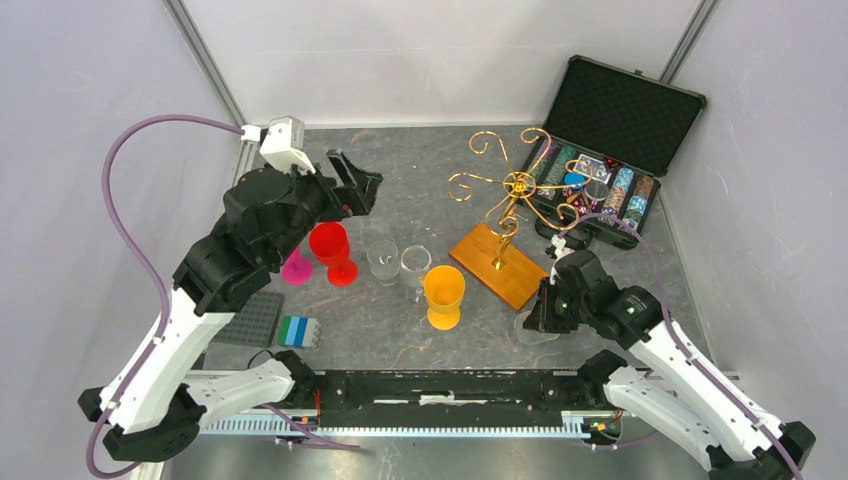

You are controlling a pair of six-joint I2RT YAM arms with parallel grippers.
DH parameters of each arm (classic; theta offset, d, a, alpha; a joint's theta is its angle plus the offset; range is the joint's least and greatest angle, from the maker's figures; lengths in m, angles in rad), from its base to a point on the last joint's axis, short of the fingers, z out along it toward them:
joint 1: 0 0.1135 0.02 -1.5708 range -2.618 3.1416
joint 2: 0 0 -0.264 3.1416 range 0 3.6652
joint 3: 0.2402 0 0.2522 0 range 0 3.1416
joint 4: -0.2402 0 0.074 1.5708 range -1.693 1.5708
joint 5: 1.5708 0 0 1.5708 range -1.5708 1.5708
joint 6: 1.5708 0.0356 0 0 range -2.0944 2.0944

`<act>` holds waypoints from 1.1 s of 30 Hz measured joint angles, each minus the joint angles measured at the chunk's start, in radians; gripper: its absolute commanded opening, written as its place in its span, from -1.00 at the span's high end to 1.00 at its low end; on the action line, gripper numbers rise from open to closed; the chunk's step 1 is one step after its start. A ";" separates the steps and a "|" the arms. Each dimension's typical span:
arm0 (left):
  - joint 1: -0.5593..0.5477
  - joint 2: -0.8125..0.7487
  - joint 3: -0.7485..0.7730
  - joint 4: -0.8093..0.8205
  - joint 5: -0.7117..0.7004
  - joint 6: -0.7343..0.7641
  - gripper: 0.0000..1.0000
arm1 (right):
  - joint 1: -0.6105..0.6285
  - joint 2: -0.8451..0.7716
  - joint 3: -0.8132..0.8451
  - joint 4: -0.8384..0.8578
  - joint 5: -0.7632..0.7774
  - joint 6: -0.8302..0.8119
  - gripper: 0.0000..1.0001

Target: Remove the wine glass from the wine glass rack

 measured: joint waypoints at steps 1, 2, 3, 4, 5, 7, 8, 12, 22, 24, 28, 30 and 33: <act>0.000 -0.002 -0.002 0.000 -0.008 0.003 -1.00 | 0.000 0.019 0.003 0.001 0.001 0.002 0.89; 0.000 -0.005 -0.005 0.002 -0.013 0.005 -1.00 | 0.000 0.032 0.006 0.001 0.001 0.003 0.88; 0.000 -0.011 -0.011 0.003 -0.019 0.007 -1.00 | 0.000 0.048 0.008 0.003 0.002 0.005 0.87; 0.000 -0.017 -0.015 0.004 -0.026 0.007 -1.00 | 0.000 0.062 0.008 0.005 0.002 0.005 0.85; 0.000 -0.021 -0.018 0.004 -0.031 0.008 -1.00 | 0.000 0.074 0.008 0.006 0.000 0.009 0.79; 0.000 -0.033 -0.025 0.006 -0.042 0.009 -1.00 | 0.000 0.090 0.014 0.010 0.002 0.014 0.61; 0.000 -0.037 -0.027 0.007 -0.047 0.010 -1.00 | 0.000 0.095 0.017 0.011 0.002 0.019 0.49; 0.000 -0.053 -0.037 0.009 -0.069 0.012 -1.00 | 0.000 0.111 0.024 0.028 -0.003 0.049 0.16; 0.000 -0.059 -0.043 0.015 -0.088 0.024 -1.00 | 0.000 0.108 0.025 0.105 -0.046 0.119 0.03; 0.000 -0.059 -0.043 0.014 -0.088 0.025 -1.00 | 0.000 0.101 0.029 0.108 -0.047 0.125 -0.02; 0.000 -0.070 -0.043 -0.011 -0.086 0.027 -1.00 | 0.000 0.065 0.061 0.109 -0.036 0.132 -0.17; 0.000 -0.089 -0.043 -0.035 -0.082 0.030 -1.00 | 0.000 0.024 0.086 0.110 -0.012 0.134 -0.32; 0.000 -0.147 -0.043 -0.076 -0.077 0.035 -1.00 | 0.000 -0.050 0.122 0.105 0.047 0.124 -0.45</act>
